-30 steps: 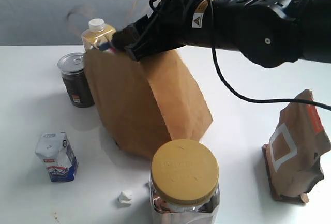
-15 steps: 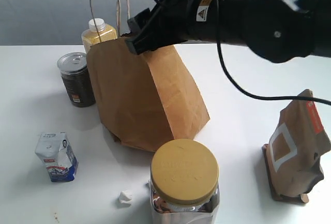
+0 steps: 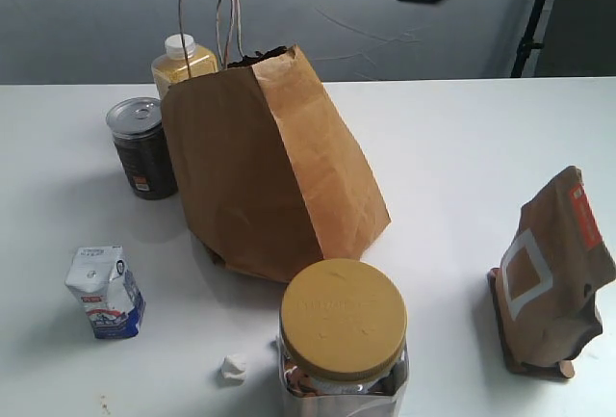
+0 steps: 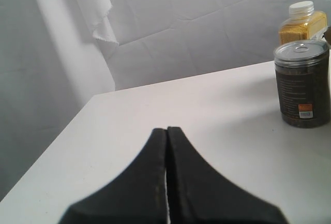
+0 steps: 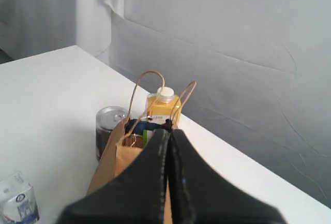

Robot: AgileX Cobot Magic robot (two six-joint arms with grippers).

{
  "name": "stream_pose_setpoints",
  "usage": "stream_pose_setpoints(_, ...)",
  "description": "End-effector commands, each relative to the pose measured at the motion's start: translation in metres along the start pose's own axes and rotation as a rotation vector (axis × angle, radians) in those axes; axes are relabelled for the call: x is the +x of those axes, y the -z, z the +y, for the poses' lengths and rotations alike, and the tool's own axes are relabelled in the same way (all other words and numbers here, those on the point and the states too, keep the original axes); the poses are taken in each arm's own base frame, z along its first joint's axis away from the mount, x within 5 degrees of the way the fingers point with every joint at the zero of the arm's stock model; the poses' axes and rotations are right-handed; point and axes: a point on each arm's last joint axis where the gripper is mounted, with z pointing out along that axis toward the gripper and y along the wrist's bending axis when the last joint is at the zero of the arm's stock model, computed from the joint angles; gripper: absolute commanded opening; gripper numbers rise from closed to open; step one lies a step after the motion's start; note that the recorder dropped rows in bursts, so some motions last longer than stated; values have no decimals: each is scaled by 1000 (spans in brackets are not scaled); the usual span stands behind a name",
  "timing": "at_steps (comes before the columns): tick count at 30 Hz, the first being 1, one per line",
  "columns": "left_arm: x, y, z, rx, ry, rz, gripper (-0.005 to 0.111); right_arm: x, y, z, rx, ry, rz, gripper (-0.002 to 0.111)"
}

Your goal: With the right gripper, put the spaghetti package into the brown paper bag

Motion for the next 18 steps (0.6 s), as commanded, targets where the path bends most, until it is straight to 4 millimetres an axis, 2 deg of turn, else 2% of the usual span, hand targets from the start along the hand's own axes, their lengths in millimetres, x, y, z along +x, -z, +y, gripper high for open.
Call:
stream_pose_setpoints(1, 1, -1, -1, 4, 7, 4, 0, 31, 37, 0, 40, -19, 1, 0)
stream_pose_setpoints(5, 1, -1, -1, 4, 7, 4, 0, 69, 60, -3, 119, -82, 22, 0)
stream_pose_setpoints(10, 1, -1, -1, 4, 7, 4, 0, 112, 78, -6, 212, -182, 38, 0)
stream_pose_setpoints(18, 1, -1, -1, 4, 7, 4, 0, 150, 101, -8, 291, -307, 36, 0)
